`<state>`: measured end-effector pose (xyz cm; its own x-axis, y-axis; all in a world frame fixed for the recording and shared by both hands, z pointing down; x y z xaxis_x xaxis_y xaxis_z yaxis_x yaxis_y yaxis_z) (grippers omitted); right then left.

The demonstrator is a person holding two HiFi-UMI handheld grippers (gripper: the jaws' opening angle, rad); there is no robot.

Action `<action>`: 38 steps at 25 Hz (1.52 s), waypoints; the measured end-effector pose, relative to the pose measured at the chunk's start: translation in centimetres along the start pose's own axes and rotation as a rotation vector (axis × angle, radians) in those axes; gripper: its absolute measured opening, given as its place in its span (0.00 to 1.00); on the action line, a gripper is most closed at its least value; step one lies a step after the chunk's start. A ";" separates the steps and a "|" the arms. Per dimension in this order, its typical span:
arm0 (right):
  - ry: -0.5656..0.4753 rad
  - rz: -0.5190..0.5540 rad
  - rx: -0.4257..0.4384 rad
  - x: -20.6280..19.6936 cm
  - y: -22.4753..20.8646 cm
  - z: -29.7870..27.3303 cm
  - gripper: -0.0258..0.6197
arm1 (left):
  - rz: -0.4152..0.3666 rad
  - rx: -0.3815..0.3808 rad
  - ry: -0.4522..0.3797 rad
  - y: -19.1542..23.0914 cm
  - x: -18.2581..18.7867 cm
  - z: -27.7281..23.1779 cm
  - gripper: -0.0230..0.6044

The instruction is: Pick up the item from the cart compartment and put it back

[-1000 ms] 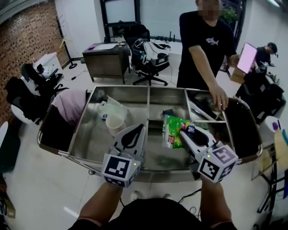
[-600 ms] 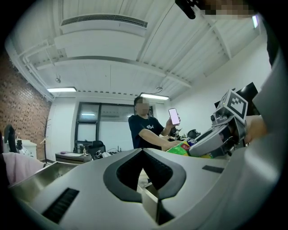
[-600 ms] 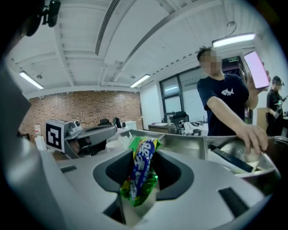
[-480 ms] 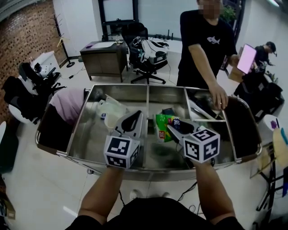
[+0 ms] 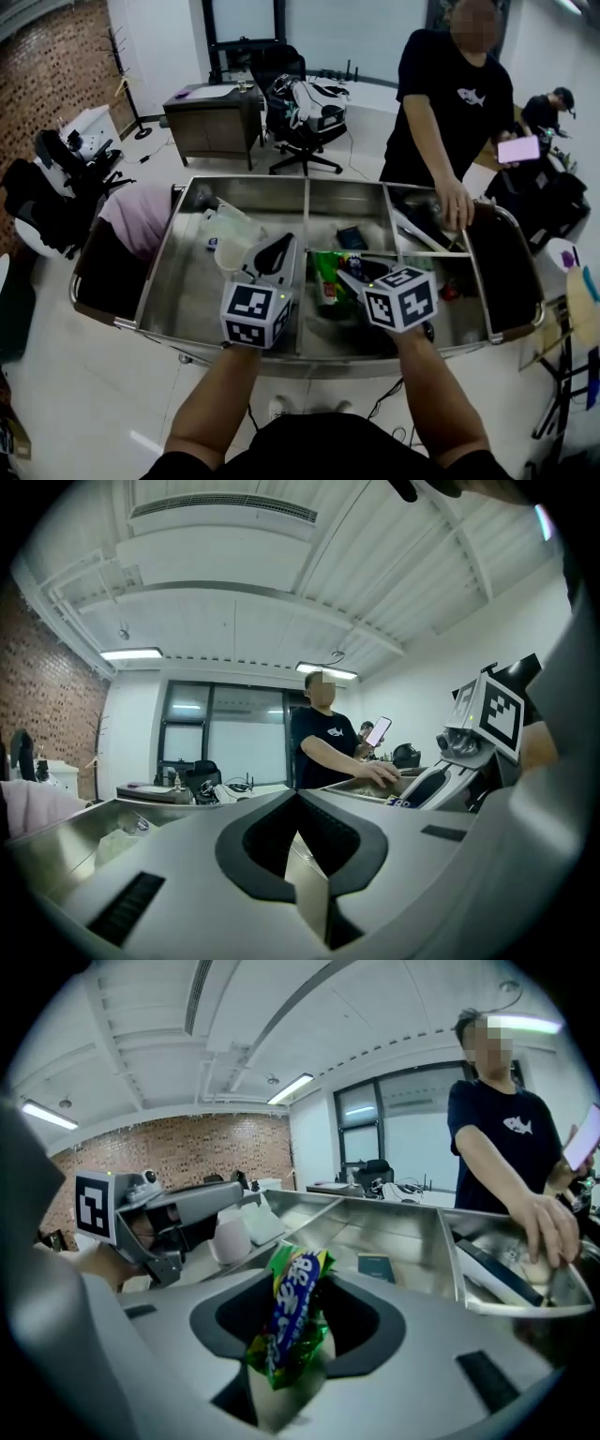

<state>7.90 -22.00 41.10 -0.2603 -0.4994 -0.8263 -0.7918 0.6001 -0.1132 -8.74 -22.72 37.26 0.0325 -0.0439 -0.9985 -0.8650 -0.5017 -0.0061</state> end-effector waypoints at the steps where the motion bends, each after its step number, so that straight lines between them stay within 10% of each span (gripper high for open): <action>1: 0.015 0.006 -0.004 -0.2 0.0 -0.3 0.36 | 0.000 -0.001 0.000 0.0 -0.1 0.0 0.04; 23: -0.035 0.011 -0.036 0.7 -0.4 -0.2 0.40 | -0.029 -0.028 0.027 -0.4 -0.8 -0.2 0.04; 28: -0.150 -0.011 -0.022 1.6 -0.6 0.9 0.06 | -0.031 -0.030 0.040 -0.4 -1.0 0.0 0.04; 38: -0.315 -0.061 -0.013 2.4 -0.9 4.0 0.05 | -0.072 -0.022 0.005 -1.2 0.5 0.5 0.04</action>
<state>10.22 -21.26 36.98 -0.0298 -0.3146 -0.9487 -0.8080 0.5663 -0.1625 -7.90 -21.68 36.71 0.0967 -0.0109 -0.9952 -0.8492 -0.5224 -0.0768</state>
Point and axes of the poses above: the fingertips, and each gripper's own axes: z backward along the fingers, y to its left, x out of its top, the point moved 6 cm from there along z, backward along the fingers
